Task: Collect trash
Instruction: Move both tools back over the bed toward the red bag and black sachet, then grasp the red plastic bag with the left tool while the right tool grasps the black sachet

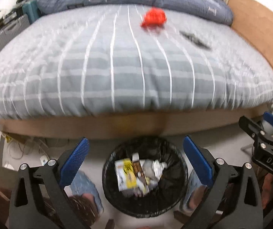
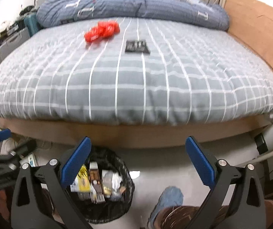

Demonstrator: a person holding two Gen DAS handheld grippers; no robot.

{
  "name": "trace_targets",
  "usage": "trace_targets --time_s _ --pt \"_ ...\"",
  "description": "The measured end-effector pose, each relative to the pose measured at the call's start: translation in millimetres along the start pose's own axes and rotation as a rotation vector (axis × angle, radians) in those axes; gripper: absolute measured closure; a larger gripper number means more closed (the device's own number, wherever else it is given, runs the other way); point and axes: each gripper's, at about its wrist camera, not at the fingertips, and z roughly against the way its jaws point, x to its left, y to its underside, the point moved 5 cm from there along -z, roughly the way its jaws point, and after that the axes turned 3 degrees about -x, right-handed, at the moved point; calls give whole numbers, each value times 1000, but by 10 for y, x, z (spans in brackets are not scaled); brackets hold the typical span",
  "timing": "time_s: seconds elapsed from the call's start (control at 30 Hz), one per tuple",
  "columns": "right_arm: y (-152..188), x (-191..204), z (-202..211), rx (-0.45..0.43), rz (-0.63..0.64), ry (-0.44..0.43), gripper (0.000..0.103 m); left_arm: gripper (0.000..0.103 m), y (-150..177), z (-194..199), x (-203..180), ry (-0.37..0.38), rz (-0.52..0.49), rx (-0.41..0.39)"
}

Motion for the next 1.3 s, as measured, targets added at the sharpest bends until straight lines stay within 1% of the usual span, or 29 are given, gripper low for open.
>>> trace_targets --time_s 0.07,0.23,0.37,0.53,0.7,0.97,1.13,1.3 --pt "-91 -28 48 -25 3 1 8 6 -154 89 60 -1 9 -37" --pt "-371 -74 109 -83 20 13 8 6 -444 177 167 6 25 -87" --pt "-659 -98 26 -112 24 17 8 6 -653 125 183 4 20 -104" --pt "-968 -123 -96 -140 14 15 8 6 -921 -2 114 -3 3 -133" --pt "-1132 -145 -279 -128 -1 -2 8 6 -1169 -202 36 -13 -20 -137" --pt "-1379 -126 -568 -120 6 -8 8 6 -1694 -483 -69 -8 -48 -168" --pt "-1564 -119 -824 -106 -10 -17 8 6 -1996 -702 -120 -6 -58 -176" --pt "-1720 -73 -1097 -84 3 -16 8 6 -2309 -993 -182 -2 -76 -169"
